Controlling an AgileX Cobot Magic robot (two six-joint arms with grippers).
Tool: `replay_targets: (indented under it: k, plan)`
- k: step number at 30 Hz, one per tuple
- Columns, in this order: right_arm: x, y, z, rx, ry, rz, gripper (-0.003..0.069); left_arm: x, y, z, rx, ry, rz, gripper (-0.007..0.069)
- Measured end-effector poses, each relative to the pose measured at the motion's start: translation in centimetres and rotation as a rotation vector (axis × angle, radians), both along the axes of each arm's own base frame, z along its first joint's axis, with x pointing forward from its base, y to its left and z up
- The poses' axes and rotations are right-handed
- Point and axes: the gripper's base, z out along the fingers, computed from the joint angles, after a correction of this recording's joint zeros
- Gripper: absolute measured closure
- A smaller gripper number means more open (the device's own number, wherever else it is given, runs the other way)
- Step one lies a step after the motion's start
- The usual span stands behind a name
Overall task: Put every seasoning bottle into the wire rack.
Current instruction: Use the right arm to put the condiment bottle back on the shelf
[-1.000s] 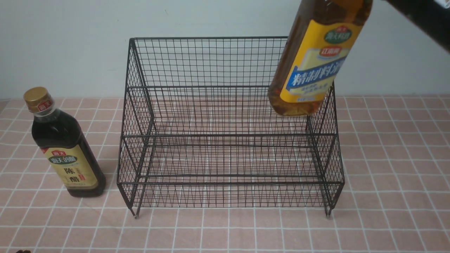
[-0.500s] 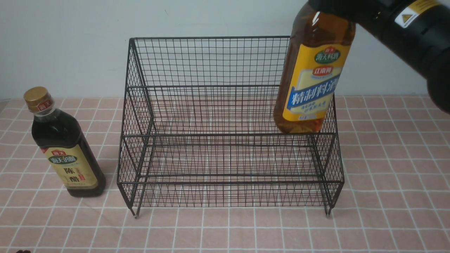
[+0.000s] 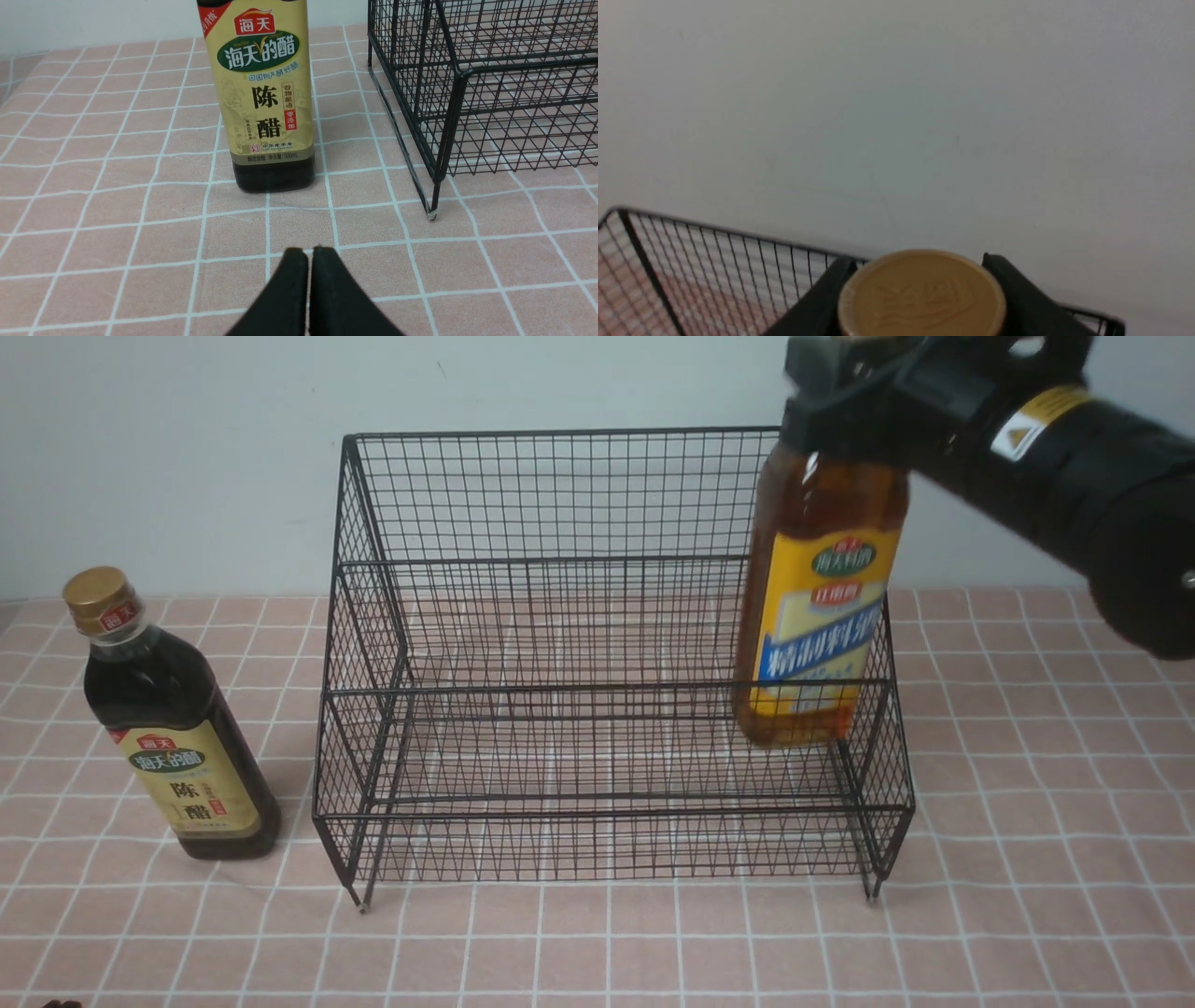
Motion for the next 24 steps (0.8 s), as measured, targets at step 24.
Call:
replay_targets:
  k: [24]
  plan:
    - [-2.1,0.1,2.4,-0.013,-0.002,0.040,0.0161,0.0,0.0,0.0,0.000,0.000,0.000,0.0631]
